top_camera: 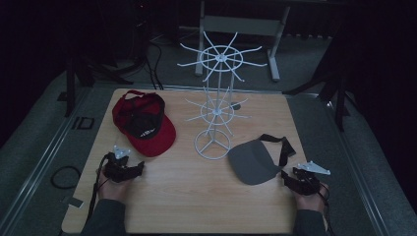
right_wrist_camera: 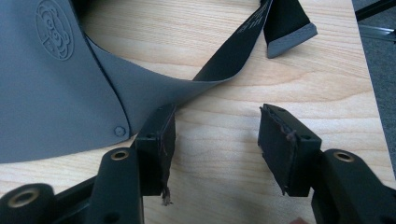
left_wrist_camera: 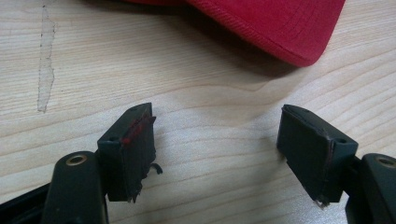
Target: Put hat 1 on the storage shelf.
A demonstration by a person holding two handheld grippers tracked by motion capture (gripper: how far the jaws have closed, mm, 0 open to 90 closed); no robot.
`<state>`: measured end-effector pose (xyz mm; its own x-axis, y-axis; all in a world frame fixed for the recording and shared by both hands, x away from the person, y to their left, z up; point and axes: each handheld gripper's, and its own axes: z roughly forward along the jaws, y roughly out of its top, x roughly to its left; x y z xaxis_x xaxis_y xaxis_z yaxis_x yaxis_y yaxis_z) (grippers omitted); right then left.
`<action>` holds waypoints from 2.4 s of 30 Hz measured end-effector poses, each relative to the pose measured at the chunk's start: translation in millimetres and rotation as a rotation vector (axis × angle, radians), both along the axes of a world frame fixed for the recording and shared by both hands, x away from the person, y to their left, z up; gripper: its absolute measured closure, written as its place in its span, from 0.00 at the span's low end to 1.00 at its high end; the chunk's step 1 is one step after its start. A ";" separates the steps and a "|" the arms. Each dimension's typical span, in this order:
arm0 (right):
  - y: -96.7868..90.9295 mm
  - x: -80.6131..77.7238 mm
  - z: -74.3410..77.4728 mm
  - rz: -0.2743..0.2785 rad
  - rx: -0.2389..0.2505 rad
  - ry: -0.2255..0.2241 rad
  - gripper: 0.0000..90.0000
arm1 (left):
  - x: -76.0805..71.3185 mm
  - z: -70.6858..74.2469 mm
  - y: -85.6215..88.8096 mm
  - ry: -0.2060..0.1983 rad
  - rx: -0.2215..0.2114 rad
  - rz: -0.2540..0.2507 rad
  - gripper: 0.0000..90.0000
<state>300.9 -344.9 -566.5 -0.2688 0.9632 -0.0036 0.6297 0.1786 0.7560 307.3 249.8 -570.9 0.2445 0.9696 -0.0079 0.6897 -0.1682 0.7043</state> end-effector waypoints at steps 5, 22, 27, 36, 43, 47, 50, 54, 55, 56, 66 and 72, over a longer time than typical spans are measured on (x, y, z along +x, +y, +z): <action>0.1 0.0 0.0 0.002 0.000 0.001 0.51 | 0.4 0.1 -0.2 0.001 0.000 0.001 0.31; 0.6 0.2 -0.1 0.017 -0.004 0.002 0.48 | 2.4 2.2 2.3 0.018 0.004 -0.030 0.33; 0.7 0.2 -0.1 0.018 -0.004 0.003 0.47 | 1.5 6.4 3.9 0.022 0.022 -0.027 0.47; 0.7 0.2 -0.1 0.018 -0.003 0.002 0.47 | 2.0 19.8 1.9 0.006 -0.036 -0.078 0.44; 1.1 -0.1 -0.1 0.019 -0.003 0.003 0.47 | 8.5 24.0 1.0 0.004 -0.081 -0.089 0.40; 1.2 -0.1 -0.1 0.021 -0.003 0.003 0.47 | 13.5 25.9 -0.7 0.006 -0.113 -0.095 0.38; 1.2 -0.1 -0.1 0.021 -0.003 0.003 0.47 | 18.6 24.6 -1.8 0.018 -0.126 -0.095 0.37; 1.2 -0.1 -0.1 0.022 -0.004 0.003 0.46 | 24.8 21.8 -2.6 0.027 -0.136 -0.083 0.37; 1.2 -0.1 -0.1 0.022 -0.004 0.003 0.46 | 26.0 22.0 -2.8 0.028 -0.134 -0.082 0.37; 1.2 -0.1 -0.1 0.022 -0.004 0.003 0.46 | 27.2 22.1 -3.0 0.027 -0.133 -0.081 0.37; 1.2 -0.1 -0.1 0.024 -0.004 0.004 0.46 | 40.0 18.7 -4.2 0.046 -0.144 -0.084 0.40; 1.2 0.0 -0.2 0.026 -0.004 0.004 0.46 | 45.7 17.8 -5.1 0.049 -0.160 -0.092 0.42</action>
